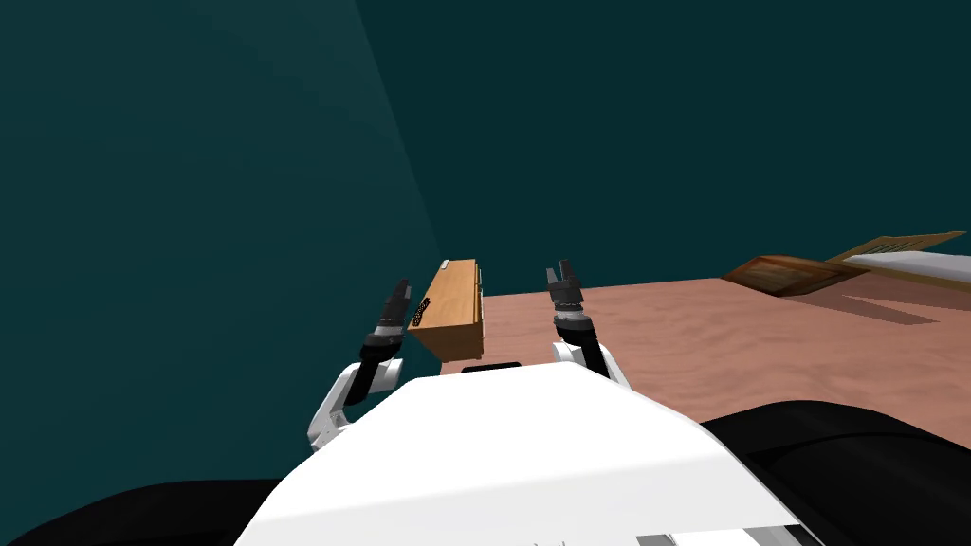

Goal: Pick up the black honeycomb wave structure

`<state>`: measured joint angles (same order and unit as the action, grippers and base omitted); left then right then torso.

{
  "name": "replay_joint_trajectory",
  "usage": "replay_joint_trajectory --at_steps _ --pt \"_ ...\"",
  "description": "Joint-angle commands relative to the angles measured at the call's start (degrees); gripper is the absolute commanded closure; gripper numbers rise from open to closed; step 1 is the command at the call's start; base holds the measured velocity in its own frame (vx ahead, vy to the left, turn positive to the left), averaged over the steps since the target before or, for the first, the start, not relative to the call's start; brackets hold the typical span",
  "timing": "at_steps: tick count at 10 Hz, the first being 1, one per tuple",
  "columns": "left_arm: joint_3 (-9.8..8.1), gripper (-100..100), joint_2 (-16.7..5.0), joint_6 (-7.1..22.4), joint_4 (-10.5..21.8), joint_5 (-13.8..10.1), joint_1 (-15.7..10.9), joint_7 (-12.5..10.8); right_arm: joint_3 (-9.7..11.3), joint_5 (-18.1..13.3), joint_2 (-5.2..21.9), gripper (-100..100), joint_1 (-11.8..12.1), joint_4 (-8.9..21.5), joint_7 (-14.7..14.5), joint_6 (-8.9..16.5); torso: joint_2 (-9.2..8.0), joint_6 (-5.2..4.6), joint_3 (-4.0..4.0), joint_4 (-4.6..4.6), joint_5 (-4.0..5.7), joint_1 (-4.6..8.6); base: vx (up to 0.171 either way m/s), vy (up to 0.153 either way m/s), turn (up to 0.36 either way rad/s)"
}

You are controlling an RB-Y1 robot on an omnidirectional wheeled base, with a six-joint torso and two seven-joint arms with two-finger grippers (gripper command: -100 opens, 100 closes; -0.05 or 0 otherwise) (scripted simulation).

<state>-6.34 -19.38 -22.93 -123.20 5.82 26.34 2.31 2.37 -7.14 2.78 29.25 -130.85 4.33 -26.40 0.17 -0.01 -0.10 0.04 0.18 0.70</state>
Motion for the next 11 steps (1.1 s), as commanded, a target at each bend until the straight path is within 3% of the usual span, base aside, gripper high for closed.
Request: replay_joint_trajectory --at_steps 1,2,3,5,6,8,9,11 --pt "-0.91 -100 -2.2 1.9 2.6 -0.2 -0.6 -0.4 0.0 0.0 0.0 0 0.0 0.0 0.0 0.0 0.00 0.00 0.00 0.00 0.00 0.00 0.029 -0.145 0.018" --pt "-1.82 -100 -3.8 3.4 4.1 -0.5 -0.9 -0.9 0.0 0.0 0.0 0 0.0 0.0 0.0 0.0 -0.01 0.01 0.01 0.00 -0.04 -0.12 0.049 -0.223 0.046" --pt "-1.82 -100 -4.0 3.4 4.8 -0.5 -0.9 -0.9 0.0 0.0 0.0 0 0.0 0.0 0.0 0.0 0.03 0.02 -0.02 0.01 0.00 0.08 0.028 -0.175 0.036" --pt "-3.79 -100 -7.5 6.8 8.7 -1.4 -1.6 -2.1 0.0 0.0 0.0 0 0.0 0.0 0.0 0.0 0.01 0.01 0.00 0.00 -0.04 -0.16 0.050 -0.183 0.041" --pt "-3.79 -100 -7.5 6.8 9.6 -1.4 -1.6 -2.1 0.0 0.0 0.0 0 0.0 0.0 0.0 0.0 0.10 0.01 -0.05 0.02 0.00 0.08 0.060 -0.198 0.043" --pt "-5.93 -100 -10.8 10.5 13.6 -2.9 -2.3 -3.4 0.0 0.0 0.0 0 0.0 0.0 0.0 0.0 0.15 0.01 -0.08 0.03 -0.02 -0.06 0.085 -0.193 0.062" --pt "-5.93 -100 -10.8 10.5 14.8 -2.9 -2.3 -3.4 0.0 0.0 0.0 0 0.0 0.0 0.0 0.0 0.23 0.02 -0.13 0.05 0.01 0.05 0.077 -0.169 0.031" --pt "-8.20 -100 -13.7 13.7 19.3 -4.8 -3.1 -4.9 0.0 0.0 0.0 0 0.0 0.0 0.0 0.0 0.16 0.02 -0.09 0.04 -0.03 -0.10 0.091 -0.191 0.064"
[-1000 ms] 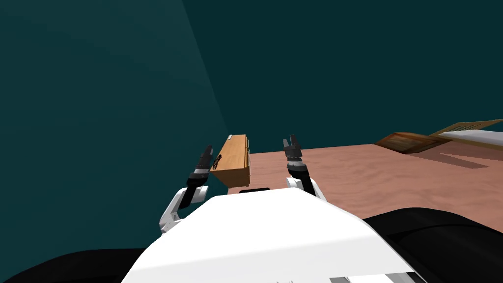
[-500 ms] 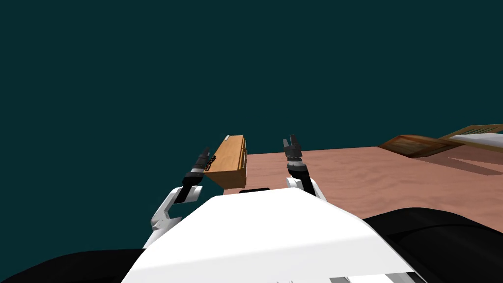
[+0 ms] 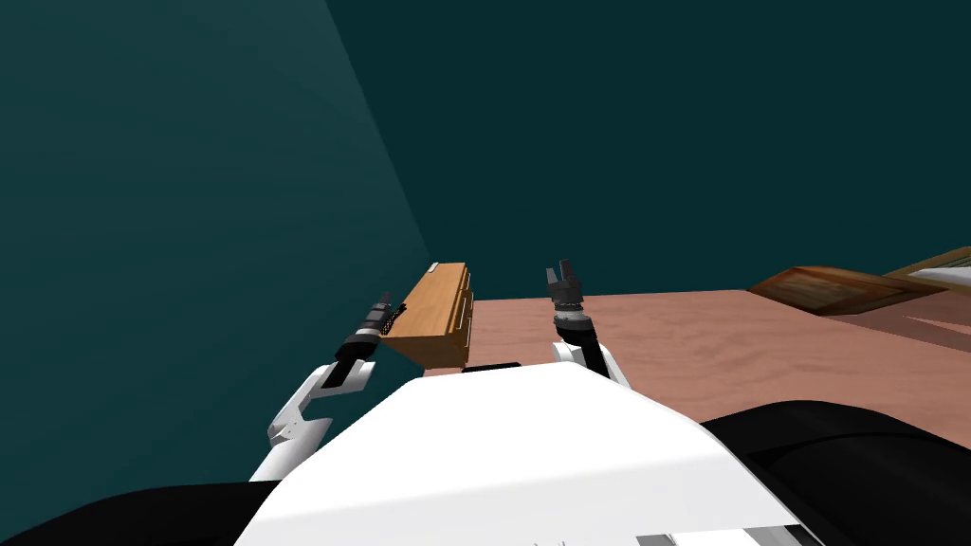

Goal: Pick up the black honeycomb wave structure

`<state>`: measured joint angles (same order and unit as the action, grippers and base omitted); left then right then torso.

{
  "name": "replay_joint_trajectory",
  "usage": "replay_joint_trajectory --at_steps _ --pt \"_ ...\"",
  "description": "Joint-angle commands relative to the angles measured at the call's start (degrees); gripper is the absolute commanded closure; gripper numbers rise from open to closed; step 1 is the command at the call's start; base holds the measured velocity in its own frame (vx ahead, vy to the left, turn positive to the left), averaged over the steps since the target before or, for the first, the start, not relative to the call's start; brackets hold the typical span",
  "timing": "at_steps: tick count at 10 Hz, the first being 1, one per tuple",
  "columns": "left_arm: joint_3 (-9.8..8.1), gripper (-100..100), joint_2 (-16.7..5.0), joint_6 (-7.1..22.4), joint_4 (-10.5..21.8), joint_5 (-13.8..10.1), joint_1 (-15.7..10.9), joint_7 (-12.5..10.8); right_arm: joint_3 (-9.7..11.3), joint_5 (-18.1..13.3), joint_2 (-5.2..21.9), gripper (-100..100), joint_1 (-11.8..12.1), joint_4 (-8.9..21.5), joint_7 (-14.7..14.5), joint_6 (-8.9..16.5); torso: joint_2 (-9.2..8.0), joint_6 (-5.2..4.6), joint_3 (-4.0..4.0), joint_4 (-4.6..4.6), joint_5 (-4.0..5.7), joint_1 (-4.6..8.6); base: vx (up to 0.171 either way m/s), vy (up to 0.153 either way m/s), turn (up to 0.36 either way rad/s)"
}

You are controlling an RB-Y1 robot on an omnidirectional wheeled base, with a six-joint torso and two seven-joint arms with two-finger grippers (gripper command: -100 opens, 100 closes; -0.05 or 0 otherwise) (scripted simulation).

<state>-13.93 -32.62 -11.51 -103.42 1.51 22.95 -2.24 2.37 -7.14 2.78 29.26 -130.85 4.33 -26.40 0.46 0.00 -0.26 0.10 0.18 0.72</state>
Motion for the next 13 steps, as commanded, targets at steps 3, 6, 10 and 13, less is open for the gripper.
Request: replay_joint_trajectory --at_steps 3,6,10,13 --pt "-1.77 -100 -1.9 4.8 3.5 -1.7 -0.1 -1.2 0.0 0.0 0.0 0 0.0 0.0 0.0 0.0 -0.20 -0.01 0.10 -0.04 -0.07 -0.43 0.065 -0.109 0.023" --pt "-4.14 -100 -4.4 8.7 8.3 -4.3 -0.9 -2.9 0.0 0.0 0.0 0 0.0 0.0 0.0 0.0 0.07 -0.01 -0.05 0.03 -0.05 -0.26 0.129 -0.155 0.062" --pt "-5.32 -100 -5.5 10.7 12.4 -5.8 -1.3 -3.8 0.0 0.0 0.0 0 0.0 0.0 0.0 0.0 -0.12 0.01 0.06 -0.02 -0.12 -0.59 0.077 -0.073 0.037" --pt "-7.69 -100 -7.4 14.4 17.3 -9.1 -2.1 -5.6 0.0 0.0 0.0 0 0.0 0.0 0.0 0.0 -0.03 -0.01 0.00 0.01 -0.08 -0.42 0.116 -0.100 0.057"
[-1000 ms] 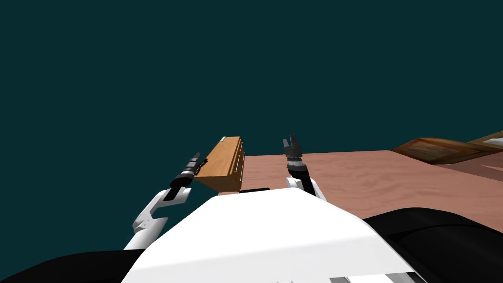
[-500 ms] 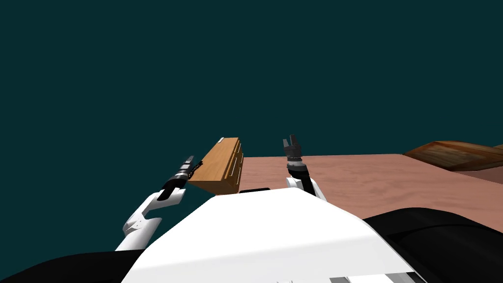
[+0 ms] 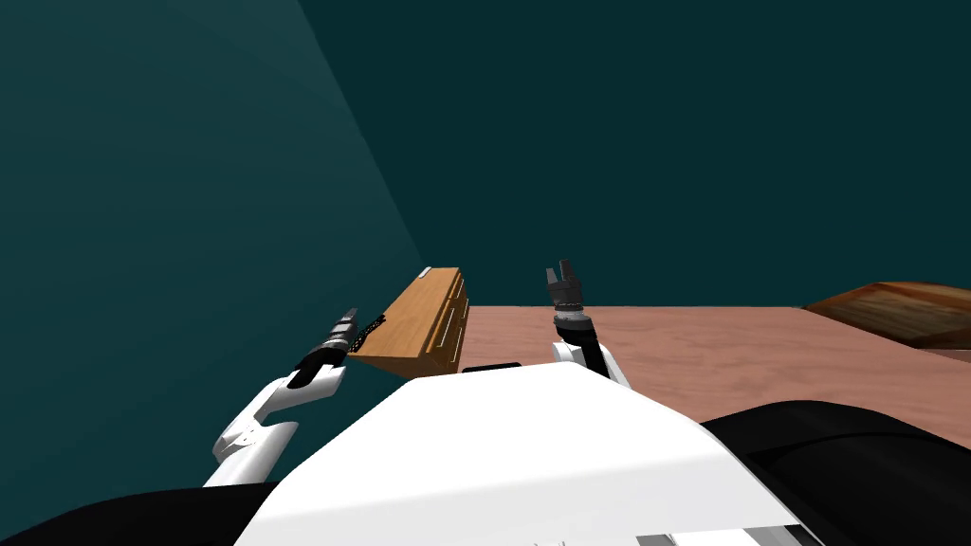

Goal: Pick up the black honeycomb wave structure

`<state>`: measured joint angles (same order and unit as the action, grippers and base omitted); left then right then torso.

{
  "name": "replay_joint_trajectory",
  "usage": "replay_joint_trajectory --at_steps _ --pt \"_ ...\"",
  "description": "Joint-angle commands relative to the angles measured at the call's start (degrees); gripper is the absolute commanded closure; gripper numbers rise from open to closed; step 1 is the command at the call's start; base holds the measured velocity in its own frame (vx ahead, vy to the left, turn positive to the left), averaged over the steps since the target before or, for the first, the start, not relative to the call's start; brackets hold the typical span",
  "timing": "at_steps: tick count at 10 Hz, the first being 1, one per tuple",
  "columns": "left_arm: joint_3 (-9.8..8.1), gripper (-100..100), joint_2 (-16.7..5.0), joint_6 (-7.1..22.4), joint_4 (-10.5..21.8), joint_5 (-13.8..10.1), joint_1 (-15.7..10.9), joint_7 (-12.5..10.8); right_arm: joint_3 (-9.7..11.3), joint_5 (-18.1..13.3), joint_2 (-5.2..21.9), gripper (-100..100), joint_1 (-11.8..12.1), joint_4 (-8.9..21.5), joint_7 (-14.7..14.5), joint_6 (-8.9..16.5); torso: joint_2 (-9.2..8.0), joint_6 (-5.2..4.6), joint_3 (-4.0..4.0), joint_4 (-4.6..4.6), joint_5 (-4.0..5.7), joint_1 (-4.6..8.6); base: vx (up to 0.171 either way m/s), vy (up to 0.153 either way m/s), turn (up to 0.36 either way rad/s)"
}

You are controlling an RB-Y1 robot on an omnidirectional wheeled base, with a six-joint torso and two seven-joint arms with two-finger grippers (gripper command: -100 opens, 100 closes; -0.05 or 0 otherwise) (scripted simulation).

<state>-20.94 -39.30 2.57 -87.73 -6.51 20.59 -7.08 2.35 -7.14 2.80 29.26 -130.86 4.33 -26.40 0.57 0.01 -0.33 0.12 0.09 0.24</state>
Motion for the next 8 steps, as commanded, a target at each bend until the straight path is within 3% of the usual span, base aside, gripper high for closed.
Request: replay_joint_trajectory --at_steps 1,2,4,6,7,8 --pt "-0.67 -100 -0.7 0.4 2.6 -1.0 0.2 -0.8 0.0 0.0 0.0 0 0.0 0.0 0.0 0.0 0.00 0.00 0.00 0.00 0.00 0.00 0.129 -0.070 0.038" --pt "-1.84 -100 -1.5 2.1 4.1 -2.7 -0.2 -1.7 0.0 0.0 0.0 0 0.0 0.0 0.0 0.0 -0.02 -0.01 0.00 0.01 -0.02 -0.06 0.123 -0.099 0.061" --pt "-1.84 -100 -1.5 2.1 5.4 -2.7 -0.2 -1.7 0.0 0.0 0.0 0 0.0 0.0 0.0 0.0 -0.11 -0.02 0.05 -0.01 -0.01 -0.02 0.071 -0.057 0.022" --pt "-4.10 -100 -2.7 5.5 10.1 -6.3 -0.9 -3.5 0.0 0.0 0.0 0 0.0 0.0 0.0 0.0 -0.09 -0.01 0.05 -0.02 -0.06 -0.23 0.161 -0.047 0.084" --pt "-4.10 -100 -2.7 5.5 10.9 -6.3 -0.9 -3.5 0.0 0.0 0.0 0 0.0 0.0 0.0 0.0 0.14 0.01 -0.09 0.04 -0.04 -0.14 0.162 -0.063 0.054" --pt "-5.16 -100 -3.1 7.1 13.0 -8.1 -1.2 -4.4 0.0 0.0 0.0 0 0.0 0.0 0.0 0.0 0.12 -0.03 -0.09 0.04 -0.04 -0.13 0.155 -0.057 0.064"
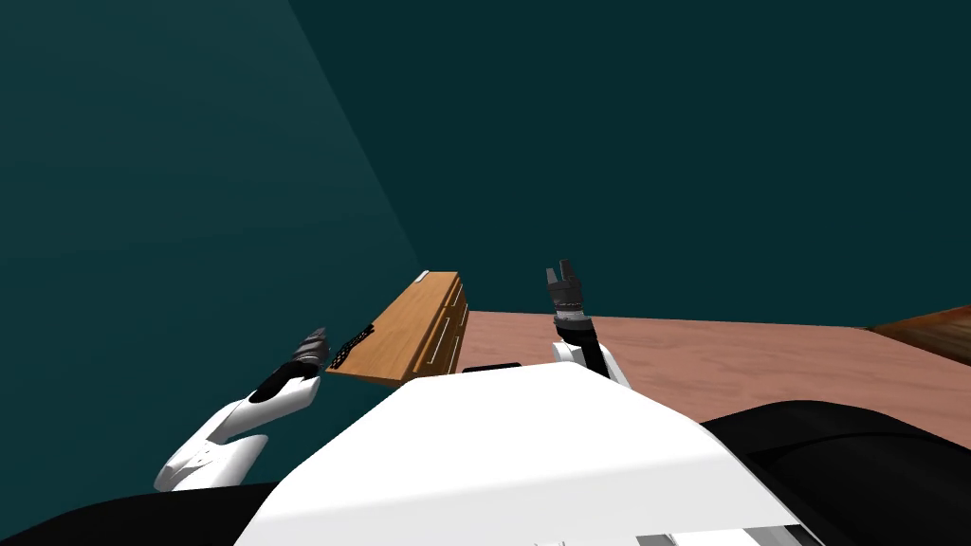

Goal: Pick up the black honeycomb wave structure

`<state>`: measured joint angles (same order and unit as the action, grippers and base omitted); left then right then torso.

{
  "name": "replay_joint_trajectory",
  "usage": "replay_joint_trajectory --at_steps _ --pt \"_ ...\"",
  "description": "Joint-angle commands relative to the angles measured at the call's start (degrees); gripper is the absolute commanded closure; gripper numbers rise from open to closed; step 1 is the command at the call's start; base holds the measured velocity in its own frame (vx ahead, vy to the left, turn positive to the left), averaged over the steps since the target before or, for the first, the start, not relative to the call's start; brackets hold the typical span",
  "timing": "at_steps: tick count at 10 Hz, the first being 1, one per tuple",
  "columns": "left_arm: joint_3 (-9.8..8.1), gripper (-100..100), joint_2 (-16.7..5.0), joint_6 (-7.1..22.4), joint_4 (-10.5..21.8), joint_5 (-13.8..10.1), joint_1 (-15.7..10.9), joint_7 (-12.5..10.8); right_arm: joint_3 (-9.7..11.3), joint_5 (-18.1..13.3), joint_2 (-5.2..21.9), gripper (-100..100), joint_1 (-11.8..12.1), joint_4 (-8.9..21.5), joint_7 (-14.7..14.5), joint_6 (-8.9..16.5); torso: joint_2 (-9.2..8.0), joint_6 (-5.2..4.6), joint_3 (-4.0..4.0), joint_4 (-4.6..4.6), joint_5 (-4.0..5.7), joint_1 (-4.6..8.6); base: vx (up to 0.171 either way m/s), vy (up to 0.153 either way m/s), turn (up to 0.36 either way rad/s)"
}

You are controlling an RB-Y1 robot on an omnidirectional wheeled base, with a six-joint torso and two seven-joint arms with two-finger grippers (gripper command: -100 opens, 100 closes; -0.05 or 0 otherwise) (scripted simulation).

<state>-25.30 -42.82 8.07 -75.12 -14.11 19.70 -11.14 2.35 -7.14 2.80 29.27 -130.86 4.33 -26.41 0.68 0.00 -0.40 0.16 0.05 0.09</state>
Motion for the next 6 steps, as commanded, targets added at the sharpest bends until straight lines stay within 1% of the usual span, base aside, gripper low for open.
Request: replay_joint_trajectory --at_steps 1,2,3,4,5,6 --pt "-0.81 -100 0.4 1.6 1.0 -0.5 -0.3 -0.3 0.0 0.0 0.0 0 0.0 0.0 0.0 0.0 0.00 0.00 0.00 0.00 0.00 0.00 0.124 -0.050 0.037" --pt "-1.82 -100 0.2 3.1 3.1 -2.3 -0.7 -1.1 0.0 0.0 0.0 0 0.0 0.0 0.0 0.0 -0.10 -0.02 0.05 -0.02 0.00 -0.01 0.140 -0.060 0.058" --pt "-1.82 -100 0.2 3.1 3.5 -2.3 -0.7 -1.1 0.0 0.0 0.0 0 0.0 0.0 0.0 0.0 -0.08 0.00 0.05 -0.02 0.00 0.00 0.127 -0.049 0.039" --pt "-2.77 -100 0.0 4.5 5.4 -4.1 -1.0 -2.0 0.0 0.0 0.0 0 0.0 0.0 0.0 0.0 -0.12 -0.02 0.06 -0.02 -0.01 -0.03 0.148 -0.044 0.061" --pt "-2.77 -100 0.0 4.5 5.9 -4.1 -1.0 -2.0 0.0 0.0 0.0 0 0.0 0.0 0.0 0.0 -0.07 0.00 0.04 -0.02 -0.01 -0.05 0.121 -0.033 0.048" --pt "-3.67 -100 0.0 5.8 7.7 -5.8 -1.2 -2.8 0.0 0.0 0.0 0 0.0 0.0 0.0 0.0 -0.13 -0.03 0.06 -0.02 -0.02 -0.09 0.127 -0.012 0.061"
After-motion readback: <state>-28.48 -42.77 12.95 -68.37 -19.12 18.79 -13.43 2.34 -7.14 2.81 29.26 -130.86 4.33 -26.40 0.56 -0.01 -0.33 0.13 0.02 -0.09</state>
